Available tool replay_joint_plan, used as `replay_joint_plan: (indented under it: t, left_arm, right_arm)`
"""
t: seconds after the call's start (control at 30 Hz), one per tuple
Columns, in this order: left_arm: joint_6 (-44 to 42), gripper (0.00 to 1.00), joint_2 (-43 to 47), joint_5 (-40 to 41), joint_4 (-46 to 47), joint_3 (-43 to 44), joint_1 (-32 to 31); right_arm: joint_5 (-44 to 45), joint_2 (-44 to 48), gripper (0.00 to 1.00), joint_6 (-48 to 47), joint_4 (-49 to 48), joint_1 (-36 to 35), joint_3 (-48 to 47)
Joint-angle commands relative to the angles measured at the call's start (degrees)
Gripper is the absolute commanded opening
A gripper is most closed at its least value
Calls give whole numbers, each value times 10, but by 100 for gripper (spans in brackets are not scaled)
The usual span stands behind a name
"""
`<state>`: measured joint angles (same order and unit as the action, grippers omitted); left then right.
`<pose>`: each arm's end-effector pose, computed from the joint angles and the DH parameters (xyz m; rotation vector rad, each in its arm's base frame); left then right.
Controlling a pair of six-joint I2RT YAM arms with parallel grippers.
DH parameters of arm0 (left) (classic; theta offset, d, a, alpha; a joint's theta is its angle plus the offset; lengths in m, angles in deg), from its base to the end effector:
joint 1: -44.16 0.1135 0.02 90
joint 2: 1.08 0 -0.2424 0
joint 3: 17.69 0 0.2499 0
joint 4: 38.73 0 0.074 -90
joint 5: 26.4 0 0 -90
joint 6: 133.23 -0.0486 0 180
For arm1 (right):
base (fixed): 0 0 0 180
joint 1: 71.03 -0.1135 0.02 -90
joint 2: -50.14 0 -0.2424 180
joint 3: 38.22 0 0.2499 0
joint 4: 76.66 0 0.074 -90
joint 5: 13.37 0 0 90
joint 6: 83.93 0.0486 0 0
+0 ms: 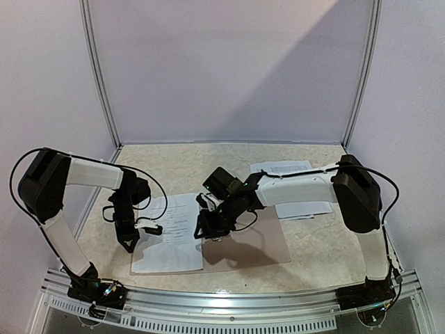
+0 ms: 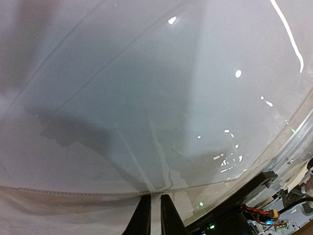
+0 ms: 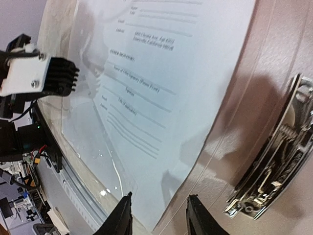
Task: Put the files into the folder
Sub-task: Insert the folder to form pockets on the folder.
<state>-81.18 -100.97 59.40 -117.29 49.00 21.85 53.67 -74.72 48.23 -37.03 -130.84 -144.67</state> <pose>0.2071 -0.0888 0.1017 -1.3736 -2.4057 0.1731 0.2142 0.4059 0.1327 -0.6159 2.8599 1.0232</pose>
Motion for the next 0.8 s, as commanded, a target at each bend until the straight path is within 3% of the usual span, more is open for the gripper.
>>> replay_joint_plan:
  t: [0.0, 0.37, 0.63, 0.77]
  left_arm:
    - [-7, 10, -21, -29, 68, -2, 2]
    - [-7, 10, -23, -29, 65, 0, 2]
    - [-7, 10, -22, -30, 67, -1, 2]
    - [-6, 9, -20, -30, 68, -2, 3]
  right_arm:
    - [29, -16, 38, 9, -5, 19, -26]
    - [33, -85, 33, 44, -32, 20, -56]
    - [-16, -88, 1, 71, -113, 20, -15]
    - [-23, -85, 0, 84, -128, 20, 3]
